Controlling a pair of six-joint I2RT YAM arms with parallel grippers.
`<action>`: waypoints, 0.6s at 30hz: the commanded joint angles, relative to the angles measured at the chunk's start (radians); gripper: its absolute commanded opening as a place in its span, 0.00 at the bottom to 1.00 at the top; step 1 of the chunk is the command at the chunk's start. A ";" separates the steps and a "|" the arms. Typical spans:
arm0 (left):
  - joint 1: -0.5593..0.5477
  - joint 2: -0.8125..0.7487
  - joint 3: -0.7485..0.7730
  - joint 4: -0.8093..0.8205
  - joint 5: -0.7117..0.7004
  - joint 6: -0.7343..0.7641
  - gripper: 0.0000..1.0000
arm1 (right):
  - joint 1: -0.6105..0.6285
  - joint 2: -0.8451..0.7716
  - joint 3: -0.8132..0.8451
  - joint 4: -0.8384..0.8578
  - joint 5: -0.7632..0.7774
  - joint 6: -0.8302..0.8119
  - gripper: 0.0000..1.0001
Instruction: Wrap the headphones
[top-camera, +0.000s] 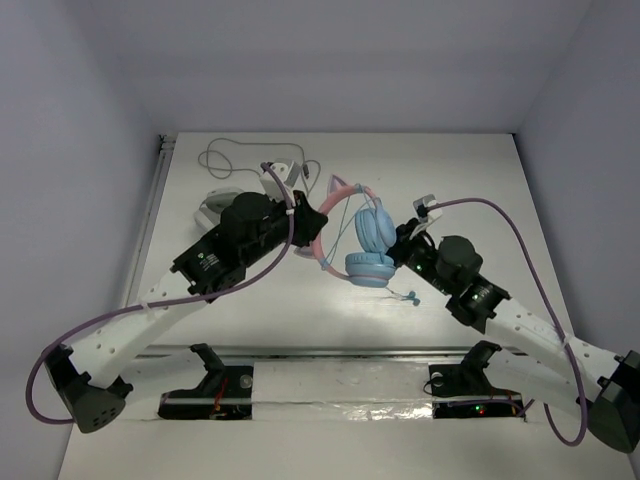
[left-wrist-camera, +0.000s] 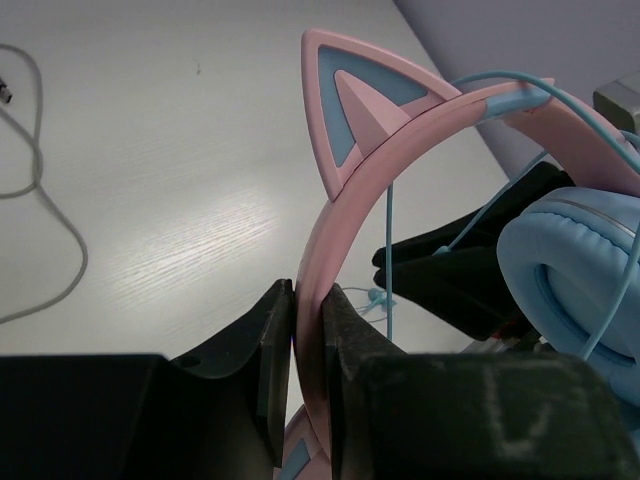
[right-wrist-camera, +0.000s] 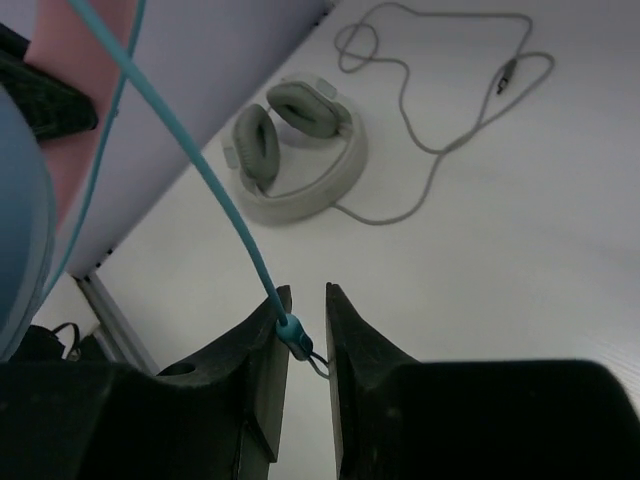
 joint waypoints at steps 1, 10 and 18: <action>0.008 -0.006 0.101 0.168 0.042 -0.072 0.00 | -0.005 -0.017 -0.005 0.193 -0.057 0.007 0.27; 0.017 0.048 0.259 0.129 0.021 -0.030 0.00 | -0.014 0.073 -0.063 0.263 -0.072 0.033 0.28; 0.046 0.121 0.431 0.095 0.023 0.008 0.00 | -0.014 0.095 -0.115 0.314 -0.084 0.079 0.31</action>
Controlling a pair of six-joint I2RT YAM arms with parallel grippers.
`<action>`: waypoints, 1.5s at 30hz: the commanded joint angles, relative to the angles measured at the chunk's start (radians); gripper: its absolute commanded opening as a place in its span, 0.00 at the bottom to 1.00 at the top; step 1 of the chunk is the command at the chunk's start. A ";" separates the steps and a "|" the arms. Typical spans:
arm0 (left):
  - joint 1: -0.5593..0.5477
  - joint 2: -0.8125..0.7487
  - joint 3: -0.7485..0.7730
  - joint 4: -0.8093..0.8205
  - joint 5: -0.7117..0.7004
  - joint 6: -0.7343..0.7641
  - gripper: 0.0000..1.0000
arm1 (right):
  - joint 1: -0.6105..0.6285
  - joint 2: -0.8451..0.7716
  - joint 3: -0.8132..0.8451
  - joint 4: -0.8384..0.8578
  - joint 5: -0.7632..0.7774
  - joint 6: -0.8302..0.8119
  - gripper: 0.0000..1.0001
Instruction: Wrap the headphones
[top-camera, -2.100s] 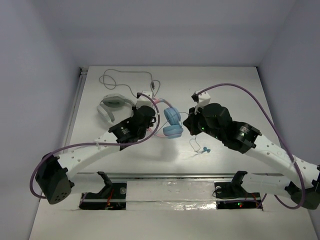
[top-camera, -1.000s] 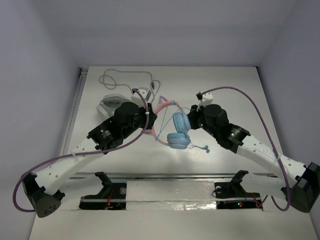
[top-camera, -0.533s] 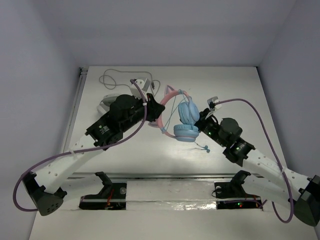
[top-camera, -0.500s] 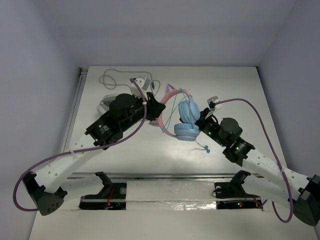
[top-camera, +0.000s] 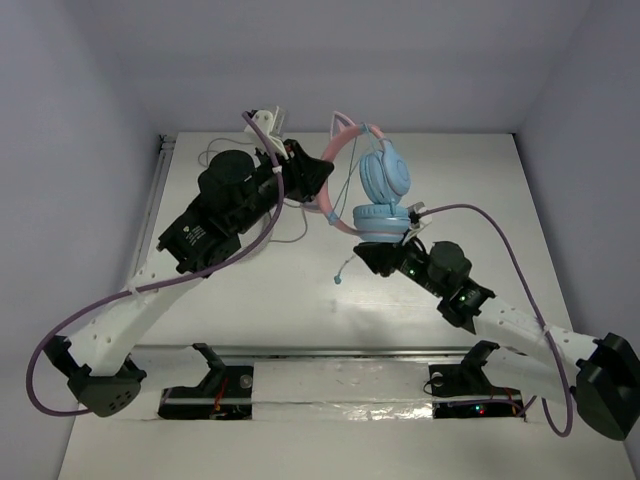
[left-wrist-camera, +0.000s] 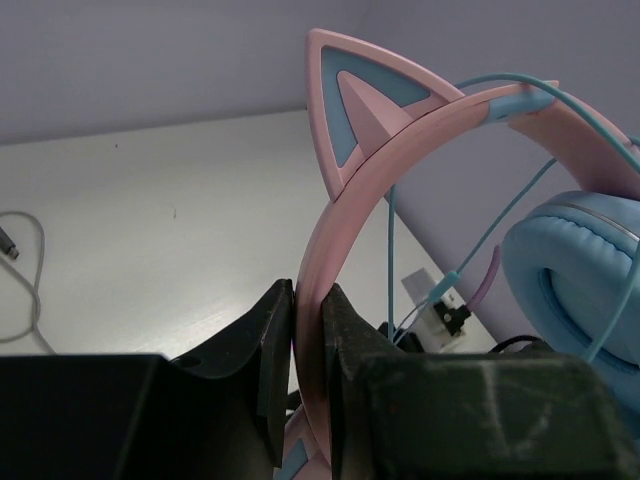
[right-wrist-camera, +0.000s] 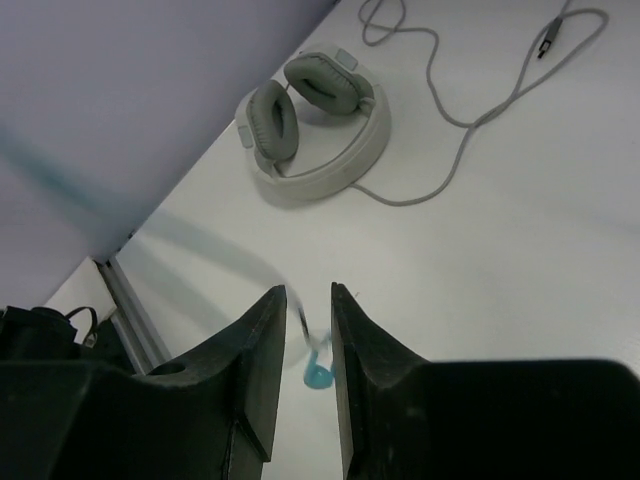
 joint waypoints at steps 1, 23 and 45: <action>0.012 0.004 0.098 0.083 0.010 -0.002 0.00 | -0.005 0.011 -0.036 0.114 -0.025 0.036 0.31; 0.012 0.059 0.184 0.073 0.068 -0.007 0.00 | -0.005 -0.008 0.019 -0.041 0.229 0.021 0.34; 0.012 0.068 0.241 0.024 0.041 0.027 0.00 | -0.005 -0.166 0.063 -0.280 0.203 0.019 0.47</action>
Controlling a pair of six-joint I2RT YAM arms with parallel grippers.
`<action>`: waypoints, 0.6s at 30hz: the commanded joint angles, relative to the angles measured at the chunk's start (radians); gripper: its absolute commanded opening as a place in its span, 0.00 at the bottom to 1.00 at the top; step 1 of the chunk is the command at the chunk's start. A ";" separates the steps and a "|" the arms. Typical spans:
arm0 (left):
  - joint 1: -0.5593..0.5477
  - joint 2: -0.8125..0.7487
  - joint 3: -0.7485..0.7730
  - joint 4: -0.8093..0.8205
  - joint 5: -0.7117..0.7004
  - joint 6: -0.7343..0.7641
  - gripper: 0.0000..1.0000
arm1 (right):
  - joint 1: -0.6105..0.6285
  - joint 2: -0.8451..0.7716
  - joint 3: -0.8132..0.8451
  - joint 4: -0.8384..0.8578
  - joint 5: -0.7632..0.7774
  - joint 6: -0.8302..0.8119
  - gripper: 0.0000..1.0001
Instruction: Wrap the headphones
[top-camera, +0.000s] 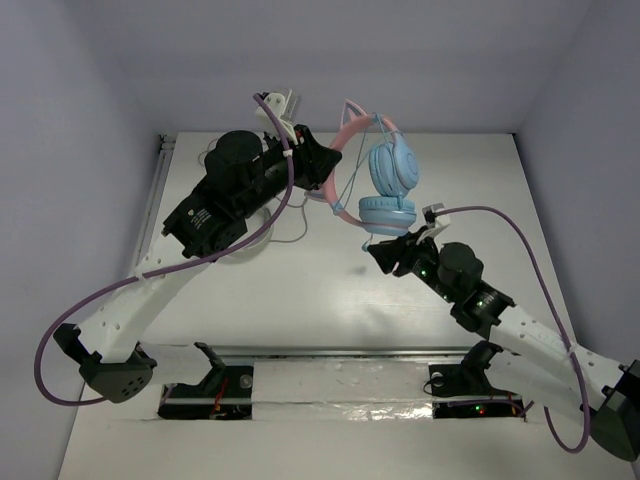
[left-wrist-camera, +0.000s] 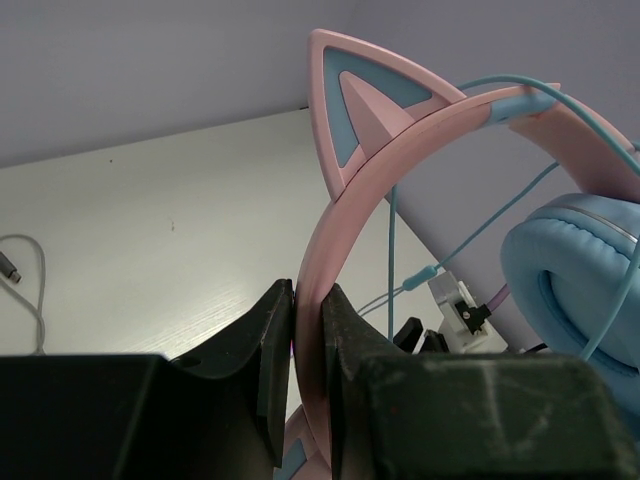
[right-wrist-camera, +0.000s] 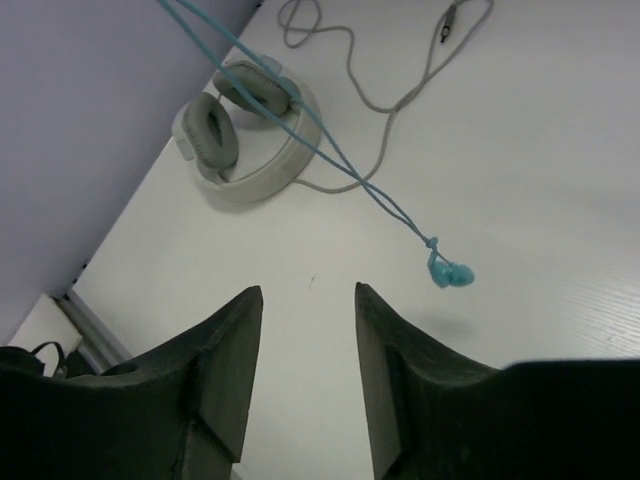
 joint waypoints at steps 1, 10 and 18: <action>0.001 -0.037 0.070 0.090 -0.010 -0.017 0.00 | -0.005 -0.001 0.029 -0.005 0.084 -0.010 0.50; 0.001 -0.036 0.069 0.093 0.007 -0.018 0.00 | -0.005 -0.006 0.041 -0.053 0.207 -0.031 0.58; 0.001 -0.034 0.072 0.099 0.044 -0.026 0.00 | -0.005 0.123 0.052 0.030 0.203 -0.057 0.58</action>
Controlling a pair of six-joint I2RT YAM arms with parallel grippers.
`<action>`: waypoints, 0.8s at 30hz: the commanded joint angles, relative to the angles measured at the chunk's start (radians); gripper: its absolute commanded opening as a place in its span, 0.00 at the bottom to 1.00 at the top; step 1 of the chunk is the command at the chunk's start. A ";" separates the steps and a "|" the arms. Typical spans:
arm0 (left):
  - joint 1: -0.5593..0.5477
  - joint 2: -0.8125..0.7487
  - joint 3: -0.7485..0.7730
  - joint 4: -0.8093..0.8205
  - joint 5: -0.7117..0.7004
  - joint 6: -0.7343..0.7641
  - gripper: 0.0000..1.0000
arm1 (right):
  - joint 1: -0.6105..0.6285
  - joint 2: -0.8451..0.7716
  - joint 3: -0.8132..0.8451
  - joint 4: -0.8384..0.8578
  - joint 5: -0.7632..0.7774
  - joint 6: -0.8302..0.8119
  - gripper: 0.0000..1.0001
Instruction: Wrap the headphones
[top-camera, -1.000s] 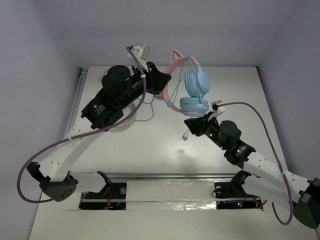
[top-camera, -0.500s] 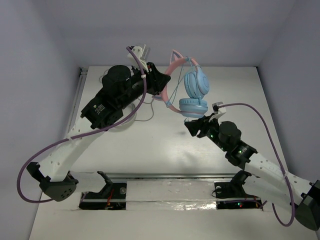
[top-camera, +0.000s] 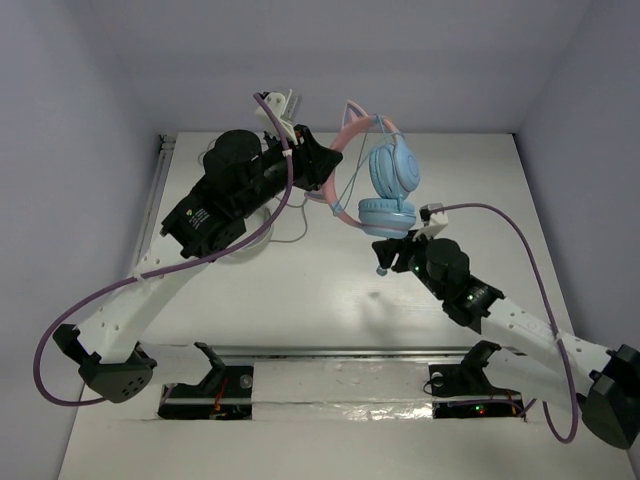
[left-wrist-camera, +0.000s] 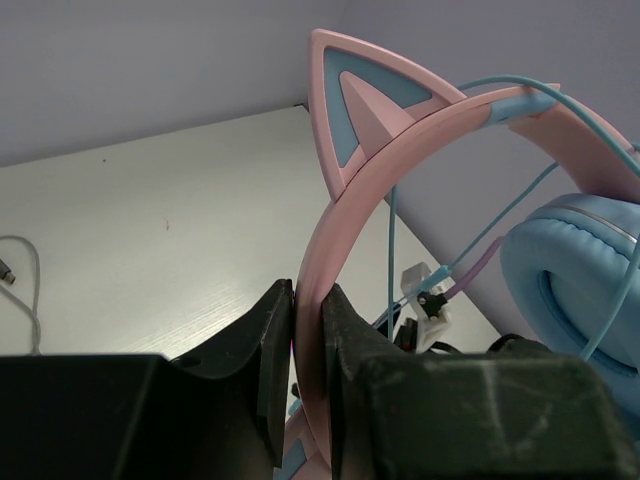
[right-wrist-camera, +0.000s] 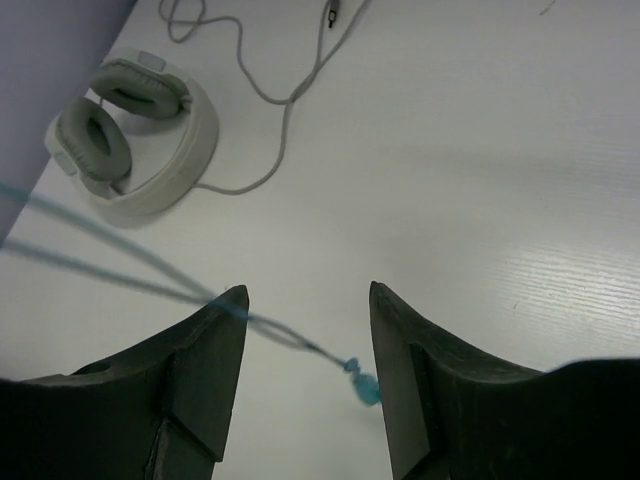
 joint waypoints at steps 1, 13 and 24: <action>0.001 -0.033 0.060 0.112 0.031 -0.027 0.00 | -0.005 0.067 0.049 0.080 0.037 -0.033 0.57; 0.001 -0.028 0.053 0.122 -0.066 -0.021 0.00 | -0.014 0.169 -0.008 0.284 -0.173 0.038 0.00; 0.057 0.097 0.024 0.283 -0.278 -0.053 0.00 | 0.046 0.063 -0.051 0.189 -0.277 0.118 0.00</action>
